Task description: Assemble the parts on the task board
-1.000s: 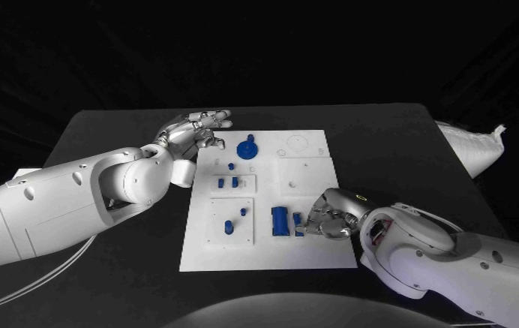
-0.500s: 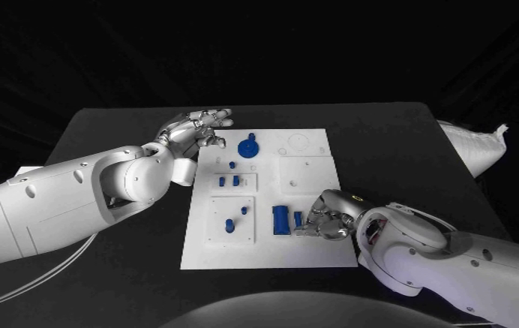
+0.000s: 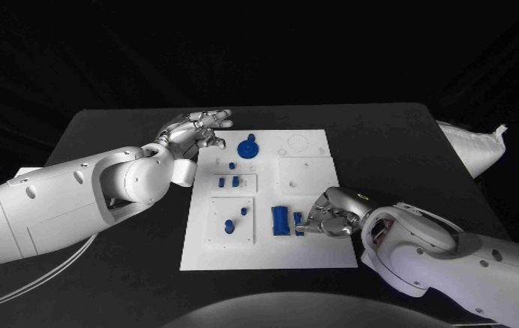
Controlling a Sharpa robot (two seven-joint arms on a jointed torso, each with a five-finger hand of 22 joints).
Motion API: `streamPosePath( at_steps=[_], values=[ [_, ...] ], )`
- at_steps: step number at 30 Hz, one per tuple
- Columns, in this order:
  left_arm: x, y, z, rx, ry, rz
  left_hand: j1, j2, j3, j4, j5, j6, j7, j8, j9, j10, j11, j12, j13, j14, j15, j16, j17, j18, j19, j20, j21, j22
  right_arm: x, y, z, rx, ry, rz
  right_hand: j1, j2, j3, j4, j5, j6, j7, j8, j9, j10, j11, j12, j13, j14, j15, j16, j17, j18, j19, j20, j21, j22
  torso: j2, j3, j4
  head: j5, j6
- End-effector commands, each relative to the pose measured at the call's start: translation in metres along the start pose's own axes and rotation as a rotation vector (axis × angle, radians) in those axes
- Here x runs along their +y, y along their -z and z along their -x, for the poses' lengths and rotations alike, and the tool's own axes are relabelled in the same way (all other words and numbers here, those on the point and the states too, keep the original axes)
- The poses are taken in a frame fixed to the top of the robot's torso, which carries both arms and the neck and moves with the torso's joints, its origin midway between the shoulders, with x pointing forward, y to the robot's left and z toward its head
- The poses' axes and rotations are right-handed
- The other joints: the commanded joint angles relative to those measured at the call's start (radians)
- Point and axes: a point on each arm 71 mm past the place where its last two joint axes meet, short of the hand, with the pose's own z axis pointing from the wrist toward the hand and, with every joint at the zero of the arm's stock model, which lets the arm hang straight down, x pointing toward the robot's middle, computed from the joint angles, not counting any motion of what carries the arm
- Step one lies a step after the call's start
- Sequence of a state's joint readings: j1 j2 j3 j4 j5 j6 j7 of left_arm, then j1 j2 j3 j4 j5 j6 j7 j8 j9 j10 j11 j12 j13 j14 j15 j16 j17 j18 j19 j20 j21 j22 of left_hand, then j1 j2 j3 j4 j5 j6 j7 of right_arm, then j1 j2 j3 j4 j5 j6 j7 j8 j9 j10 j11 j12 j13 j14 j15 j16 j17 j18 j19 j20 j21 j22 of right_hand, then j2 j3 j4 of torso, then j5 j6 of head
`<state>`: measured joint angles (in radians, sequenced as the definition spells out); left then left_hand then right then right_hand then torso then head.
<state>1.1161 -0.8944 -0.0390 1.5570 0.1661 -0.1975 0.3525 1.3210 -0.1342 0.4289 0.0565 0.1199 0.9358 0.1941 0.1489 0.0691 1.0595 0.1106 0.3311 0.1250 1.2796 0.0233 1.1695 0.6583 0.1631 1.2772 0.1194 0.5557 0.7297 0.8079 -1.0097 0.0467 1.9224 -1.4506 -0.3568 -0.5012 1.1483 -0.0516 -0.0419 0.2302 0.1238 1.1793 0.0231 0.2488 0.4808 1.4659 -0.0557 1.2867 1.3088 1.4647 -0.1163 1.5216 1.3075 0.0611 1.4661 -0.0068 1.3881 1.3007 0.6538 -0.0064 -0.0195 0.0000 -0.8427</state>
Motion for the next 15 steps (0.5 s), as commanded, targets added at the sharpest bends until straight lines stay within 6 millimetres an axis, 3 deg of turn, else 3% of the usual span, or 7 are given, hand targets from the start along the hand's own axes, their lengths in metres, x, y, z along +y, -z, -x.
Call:
streamPosePath(
  at_steps=[1, 4, 8, 11, 13, 14, 15],
  values=[
    [0.0, -0.001, -0.002, 0.019, 0.004, -0.003, 0.001, 0.006, -0.002, -0.002, 0.003, -0.006, 0.0, 0.006, -0.001, -0.005, 0.001, 0.002, 0.001, -0.004, -0.001, -0.004, -0.001, 0.018, -0.009, -0.001, -0.004, -0.001, 0.004, 0.0, 0.008, 0.023, -0.151, 0.084, 0.004, -0.005, -0.024, 0.005, 0.0, -0.039, 0.017, -0.025, -0.007, 0.01, 0.02, -0.096, 0.073, 0.077, 0.015, -0.037, 0.129, 0.011, -0.007, 0.007, -0.049, -0.064, -0.004, -0.0024, 0.0004, -0.005, 0.008],
    [0.001, -0.001, -0.001, 0.018, 0.004, -0.002, 0.001, 0.006, -0.002, -0.002, 0.003, -0.006, 0.0, 0.006, -0.001, -0.005, 0.002, 0.003, 0.001, -0.005, 0.0, -0.005, -0.003, 0.018, -0.009, -0.001, -0.004, -0.001, 0.002, -0.006, 0.022, 0.041, -0.294, 0.144, 0.047, 0.015, -0.032, -0.008, 0.025, -0.075, 0.036, -0.053, -0.015, -0.047, 0.037, -0.255, -0.007, 0.053, 0.029, -0.105, 0.037, 0.032, -0.05, 0.021, -0.129, -0.165, -0.01, -0.0068, -0.0033, -0.008, 0.02],
    [0.003, -0.003, 0.001, 0.014, 0.005, -0.005, -0.004, 0.006, -0.005, 0.001, 0.002, -0.003, 0.0, 0.01, 0.0, -0.01, 0.002, 0.004, 0.001, -0.011, 0.001, -0.01, -0.015, 0.018, -0.012, 0.0, -0.006, -0.002, -0.008, -0.021, 0.049, -0.004, -0.509, 0.201, 0.131, 0.041, -0.026, -0.051, 0.059, -0.144, 0.069, -0.105, -0.038, -0.185, 0.065, -0.607, -0.199, -0.01, 0.052, -0.284, -0.173, 0.078, -0.153, 0.041, -0.337, -0.409, -0.024, -0.0162, -0.009, -0.013, 0.036],
    [0.005, -0.006, 0.005, 0.0, 0.001, -0.013, -0.01, 0.008, -0.011, 0.004, 0.002, 0.009, -0.002, 0.02, 0.001, -0.023, 0.004, 0.009, -0.001, -0.07, 0.004, -0.068, -0.118, 0.018, -0.036, 0.003, -0.02, -0.012, -0.023, -0.037, 0.072, -0.077, -0.678, 0.213, 0.21, 0.058, -0.009, -0.093, 0.065, -0.206, 0.102, -0.156, -0.072, -0.296, 0.092, -0.824, -0.353, -0.12, 0.079, -0.588, -0.478, 0.12, -0.279, 0.067, -0.602, -0.684, -0.039, -0.0238, -0.0125, -0.013, 0.05],
    [0.006, -0.01, 0.009, -0.016, -0.003, -0.02, -0.014, 0.008, -0.018, 0.005, 0.002, 0.011, -0.001, 0.024, 0.001, -0.036, 0.006, 0.009, -0.006, -0.123, 0.008, -0.119, -0.18, 0.019, -0.069, 0.007, -0.044, -0.026, -0.034, -0.048, 0.086, -0.129, -0.779, 0.213, 0.254, 0.071, 0.012, -0.111, 0.062, -0.229, 0.12, -0.178, -0.093, -0.352, 0.112, -0.916, -0.439, -0.199, 0.097, -0.769, -0.626, 0.119, -0.314, 0.083, -0.676, -0.73, -0.051, -0.0294, -0.0155, -0.015, 0.07],
    [0.006, -0.012, 0.011, -0.024, -0.005, -0.025, -0.013, 0.011, -0.02, 0.005, 0.002, 0.015, -0.001, 0.027, -0.001, -0.042, 0.008, 0.005, -0.012, -0.169, 0.011, -0.17, -0.205, 0.019, -0.114, 0.011, -0.078, -0.047, -0.039, -0.054, 0.092, -0.153, -0.825, 0.214, 0.283, 0.078, 0.031, -0.12, 0.058, -0.235, 0.136, -0.186, -0.11, -0.391, 0.131, -1.012, -0.539, -0.249, 0.116, -0.858, -0.671, 0.118, -0.351, 0.099, -0.745, -0.774, -0.055, -0.0312, -0.0167, -0.014, 0.084],
    [0.006, -0.014, 0.013, -0.034, -0.008, -0.03, -0.013, 0.011, -0.021, 0.005, 0.002, 0.015, -0.001, 0.026, -0.001, -0.044, 0.009, 0.002, -0.016, -0.195, 0.014, -0.205, -0.223, 0.019, -0.14, 0.014, -0.099, -0.061, -0.043, -0.059, 0.097, -0.175, -0.866, 0.214, 0.29, 0.075, 0.036, -0.122, 0.056, -0.237, 0.141, -0.187, -0.117, -0.391, 0.135, -1.039, -0.574, -0.263, 0.123, -0.89, -0.688, 0.118, -0.365, 0.104, -0.77, -0.79, -0.06, -0.033, -0.0186, -0.011, 0.097]
  ],
)
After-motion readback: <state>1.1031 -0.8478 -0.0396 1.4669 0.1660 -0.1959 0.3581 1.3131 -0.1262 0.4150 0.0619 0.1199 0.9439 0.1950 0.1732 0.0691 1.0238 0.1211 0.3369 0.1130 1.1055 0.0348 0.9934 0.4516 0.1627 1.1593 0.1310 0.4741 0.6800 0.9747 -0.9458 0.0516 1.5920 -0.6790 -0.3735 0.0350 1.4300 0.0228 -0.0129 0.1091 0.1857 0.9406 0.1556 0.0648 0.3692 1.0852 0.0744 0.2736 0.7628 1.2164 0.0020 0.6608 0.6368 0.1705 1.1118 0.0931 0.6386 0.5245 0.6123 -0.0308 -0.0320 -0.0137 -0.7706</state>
